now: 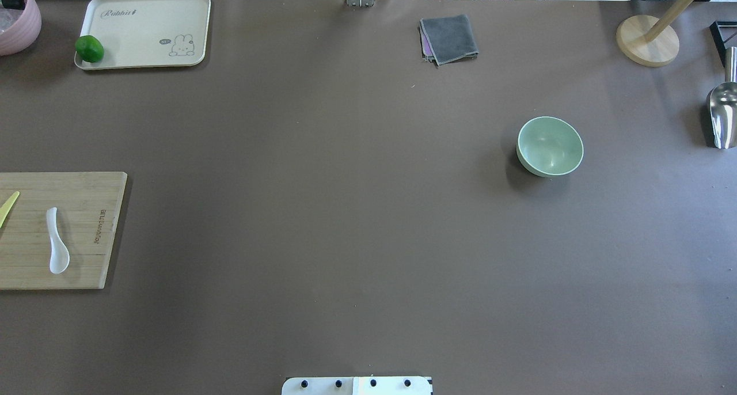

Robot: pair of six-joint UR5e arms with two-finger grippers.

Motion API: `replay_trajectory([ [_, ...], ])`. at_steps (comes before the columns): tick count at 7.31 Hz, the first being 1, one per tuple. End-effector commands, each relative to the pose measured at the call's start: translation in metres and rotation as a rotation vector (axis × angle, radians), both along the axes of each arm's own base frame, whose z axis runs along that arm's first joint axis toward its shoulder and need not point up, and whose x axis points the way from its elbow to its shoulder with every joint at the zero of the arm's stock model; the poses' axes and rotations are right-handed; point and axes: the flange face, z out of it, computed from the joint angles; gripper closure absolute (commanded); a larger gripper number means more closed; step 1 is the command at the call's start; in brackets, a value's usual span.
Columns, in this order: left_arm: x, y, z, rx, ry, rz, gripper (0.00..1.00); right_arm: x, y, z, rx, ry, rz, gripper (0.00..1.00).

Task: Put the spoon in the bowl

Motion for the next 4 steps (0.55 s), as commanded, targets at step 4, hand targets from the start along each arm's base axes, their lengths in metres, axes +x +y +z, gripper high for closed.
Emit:
replay_trajectory([
  [4,0.0,-0.001,-0.012,0.036,-0.002,0.0,0.02,0.0,-0.004,-0.007,0.031,-0.002,0.002,0.0],
])
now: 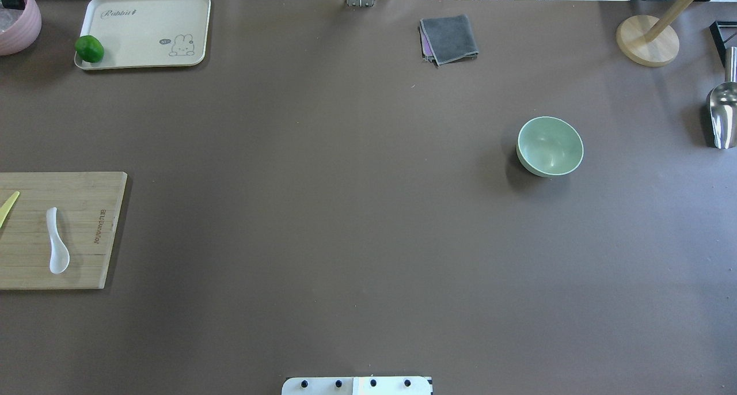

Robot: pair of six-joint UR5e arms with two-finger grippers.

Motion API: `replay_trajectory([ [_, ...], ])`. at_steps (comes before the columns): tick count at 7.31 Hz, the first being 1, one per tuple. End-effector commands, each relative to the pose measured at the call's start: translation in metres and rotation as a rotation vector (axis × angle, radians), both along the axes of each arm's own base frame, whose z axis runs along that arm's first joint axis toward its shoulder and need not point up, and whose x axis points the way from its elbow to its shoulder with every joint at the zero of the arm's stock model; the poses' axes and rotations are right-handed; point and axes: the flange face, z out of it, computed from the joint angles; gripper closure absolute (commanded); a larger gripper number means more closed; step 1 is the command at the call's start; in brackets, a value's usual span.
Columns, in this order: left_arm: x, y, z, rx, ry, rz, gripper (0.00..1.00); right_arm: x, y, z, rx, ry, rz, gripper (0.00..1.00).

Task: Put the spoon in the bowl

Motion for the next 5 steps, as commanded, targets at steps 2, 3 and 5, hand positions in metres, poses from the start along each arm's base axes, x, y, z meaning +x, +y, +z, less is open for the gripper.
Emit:
replay_trajectory([
  [2,-0.001,-0.011,-0.014,0.138,-0.015,-0.001,0.02,0.0,-0.009,-0.016,0.088,0.001,0.015,0.0],
  [3,-0.002,-0.02,-0.013,0.207,-0.02,-0.004,0.02,0.0,-0.018,-0.026,0.095,-0.012,0.063,0.0],
  [5,0.002,-0.094,-0.016,0.378,0.02,0.018,0.02,-0.006,-0.04,-0.046,0.032,-0.07,0.181,0.0],
])
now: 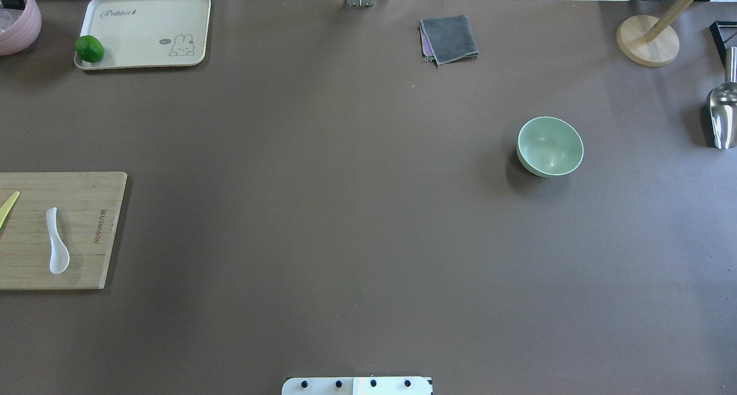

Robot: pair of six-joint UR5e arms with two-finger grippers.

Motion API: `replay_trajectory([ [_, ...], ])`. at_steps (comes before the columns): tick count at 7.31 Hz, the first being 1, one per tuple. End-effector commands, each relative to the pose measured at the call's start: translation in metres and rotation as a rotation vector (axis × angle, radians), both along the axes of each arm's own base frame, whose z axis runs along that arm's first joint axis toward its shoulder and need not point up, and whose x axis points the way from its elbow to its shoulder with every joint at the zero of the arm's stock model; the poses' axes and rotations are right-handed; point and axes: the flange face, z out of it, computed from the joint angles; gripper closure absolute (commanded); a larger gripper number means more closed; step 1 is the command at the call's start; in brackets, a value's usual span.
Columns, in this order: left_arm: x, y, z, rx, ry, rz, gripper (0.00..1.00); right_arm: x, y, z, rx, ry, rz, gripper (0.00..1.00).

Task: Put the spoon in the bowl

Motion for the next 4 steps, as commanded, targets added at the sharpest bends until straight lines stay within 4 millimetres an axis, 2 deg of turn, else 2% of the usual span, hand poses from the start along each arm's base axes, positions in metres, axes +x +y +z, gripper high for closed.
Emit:
replay_trajectory([
  [1,0.012,-0.051,0.001,0.083,0.178,0.066,0.02,-0.027,-0.033,-0.029,-0.078,-0.082,0.092,0.0],
  [3,0.025,-0.056,-0.023,0.03,0.291,0.007,0.02,-0.1,-0.073,-0.069,-0.16,-0.153,0.112,0.0],
  [4,0.045,-0.053,-0.027,0.115,0.293,0.046,0.02,-0.147,-0.086,-0.086,-0.178,-0.158,0.137,0.0],
])
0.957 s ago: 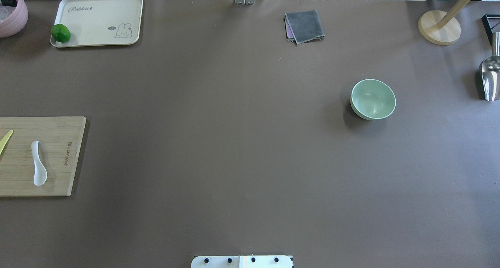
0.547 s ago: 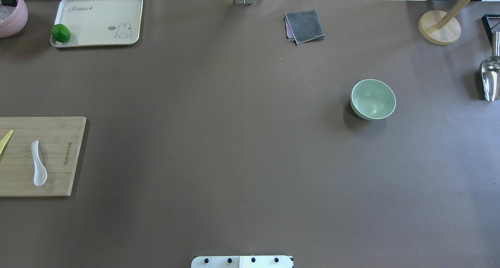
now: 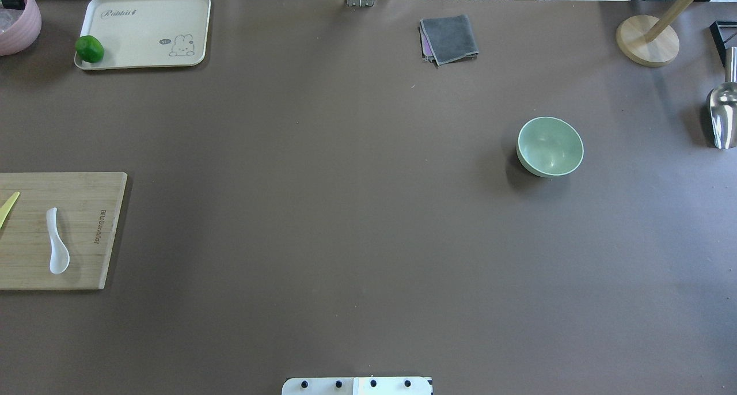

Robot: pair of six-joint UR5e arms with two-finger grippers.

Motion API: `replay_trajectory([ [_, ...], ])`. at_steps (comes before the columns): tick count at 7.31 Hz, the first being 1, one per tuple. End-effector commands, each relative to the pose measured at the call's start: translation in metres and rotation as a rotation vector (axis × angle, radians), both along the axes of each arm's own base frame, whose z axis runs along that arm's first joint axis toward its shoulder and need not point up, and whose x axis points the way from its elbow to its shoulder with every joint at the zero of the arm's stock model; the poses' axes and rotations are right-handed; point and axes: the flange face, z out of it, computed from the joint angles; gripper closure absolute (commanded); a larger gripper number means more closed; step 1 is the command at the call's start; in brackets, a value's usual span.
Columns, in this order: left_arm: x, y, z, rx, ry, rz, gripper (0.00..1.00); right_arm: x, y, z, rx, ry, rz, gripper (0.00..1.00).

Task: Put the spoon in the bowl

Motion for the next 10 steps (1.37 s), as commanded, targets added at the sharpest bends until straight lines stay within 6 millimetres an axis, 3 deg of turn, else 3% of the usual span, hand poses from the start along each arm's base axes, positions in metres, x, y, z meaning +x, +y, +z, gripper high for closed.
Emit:
replay_trajectory([
  [1,0.043,0.003,-0.005,0.033,0.047,0.039,0.02,-0.115,-0.028,-0.044,-0.056,-0.018,0.076,0.0],
  [3,0.075,0.002,-0.008,0.013,0.056,0.086,0.02,-0.222,-0.048,-0.064,-0.074,-0.03,0.141,0.02],
  [4,0.077,0.001,-0.007,0.013,0.054,0.09,0.02,-0.257,-0.051,-0.047,-0.061,-0.067,0.182,0.06],
  [6,0.08,0.001,-0.008,0.015,0.055,0.095,0.02,-0.272,-0.052,-0.011,-0.056,-0.132,0.204,0.17],
  [8,0.08,0.001,-0.009,0.014,0.058,0.094,0.02,-0.288,-0.046,0.004,-0.065,-0.1,0.224,0.25],
  [9,0.08,0.001,-0.01,0.015,0.057,0.093,0.02,-0.296,-0.042,0.0,-0.088,-0.116,0.245,0.48],
  [10,0.08,0.0,-0.011,0.015,0.057,0.093,0.02,-0.304,-0.039,-0.005,-0.115,-0.136,0.264,0.94],
])
